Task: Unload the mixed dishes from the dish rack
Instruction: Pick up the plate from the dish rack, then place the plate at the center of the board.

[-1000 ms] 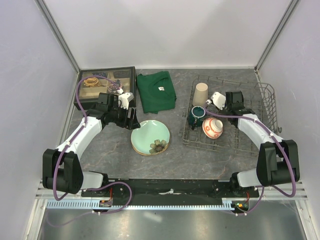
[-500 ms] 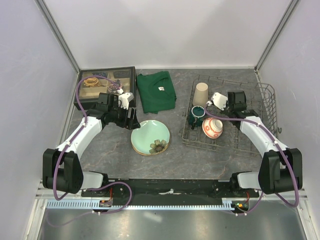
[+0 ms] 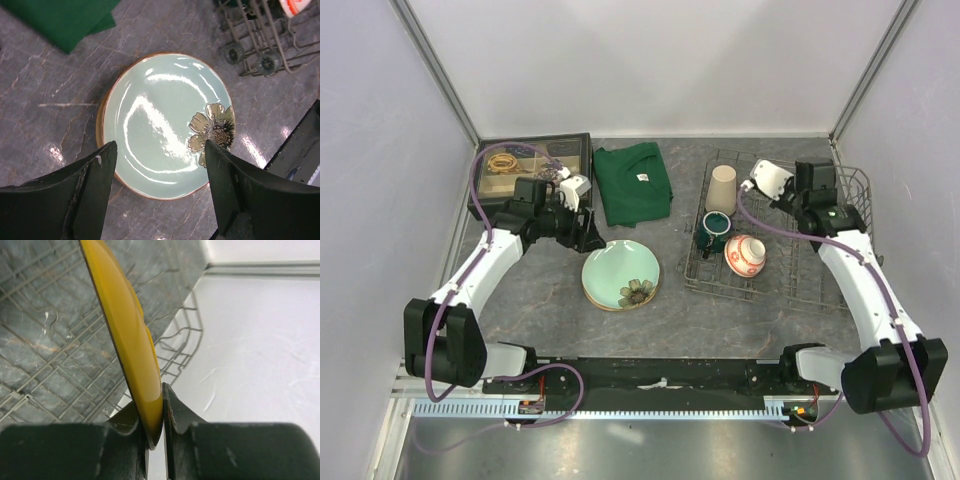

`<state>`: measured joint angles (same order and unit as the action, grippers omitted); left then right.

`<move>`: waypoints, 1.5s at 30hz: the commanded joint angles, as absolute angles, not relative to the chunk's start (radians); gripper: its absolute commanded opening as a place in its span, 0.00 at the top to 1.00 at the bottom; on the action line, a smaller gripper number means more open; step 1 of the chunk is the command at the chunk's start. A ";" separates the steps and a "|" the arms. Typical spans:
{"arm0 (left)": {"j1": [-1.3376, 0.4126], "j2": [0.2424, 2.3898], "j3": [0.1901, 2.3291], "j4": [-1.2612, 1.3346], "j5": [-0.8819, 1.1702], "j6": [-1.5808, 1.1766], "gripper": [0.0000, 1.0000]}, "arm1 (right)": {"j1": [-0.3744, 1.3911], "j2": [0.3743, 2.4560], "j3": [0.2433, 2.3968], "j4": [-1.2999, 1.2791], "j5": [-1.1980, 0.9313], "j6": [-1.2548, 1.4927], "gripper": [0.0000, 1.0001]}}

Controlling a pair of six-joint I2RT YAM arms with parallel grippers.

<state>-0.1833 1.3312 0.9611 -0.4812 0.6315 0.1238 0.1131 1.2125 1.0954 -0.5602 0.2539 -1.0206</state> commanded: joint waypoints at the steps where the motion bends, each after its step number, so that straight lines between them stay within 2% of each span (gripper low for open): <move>1: -0.199 1.292 1.049 -0.431 0.784 0.230 0.23 | 0.110 1.158 1.265 -0.695 0.131 -0.944 1.00; 9: -0.302 1.256 1.134 -0.394 0.877 0.253 0.24 | 0.118 1.163 1.433 -0.891 -0.285 -0.816 0.99; 13: -0.394 1.220 1.140 -0.332 0.844 0.247 0.24 | 0.133 1.173 1.451 -0.923 -0.483 -0.759 0.99; 19: -0.498 1.210 1.157 -0.241 0.756 0.213 0.24 | 0.179 1.203 1.445 -0.928 -0.661 -0.692 0.99; 29: -0.607 1.272 1.215 -0.193 0.589 0.193 0.24 | 0.271 1.232 1.405 -0.891 -0.749 -0.624 0.99; 37: -0.655 1.313 1.250 -0.187 0.584 0.195 0.24 | 0.302 1.249 1.396 -0.873 -0.796 -0.597 0.99; 40: -0.664 1.327 1.261 -0.187 0.592 0.190 0.29 | 0.305 1.253 1.400 -0.871 -0.816 -0.588 0.98; 45: -0.673 1.339 1.264 -0.189 0.655 0.167 0.45 | 0.310 1.267 1.404 -0.870 -0.831 -0.583 0.97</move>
<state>-0.6628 1.3308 1.2224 -0.2283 0.6067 0.1970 0.3019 1.2587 1.3945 -0.9192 -0.7593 -0.5934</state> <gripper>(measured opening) 0.594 0.182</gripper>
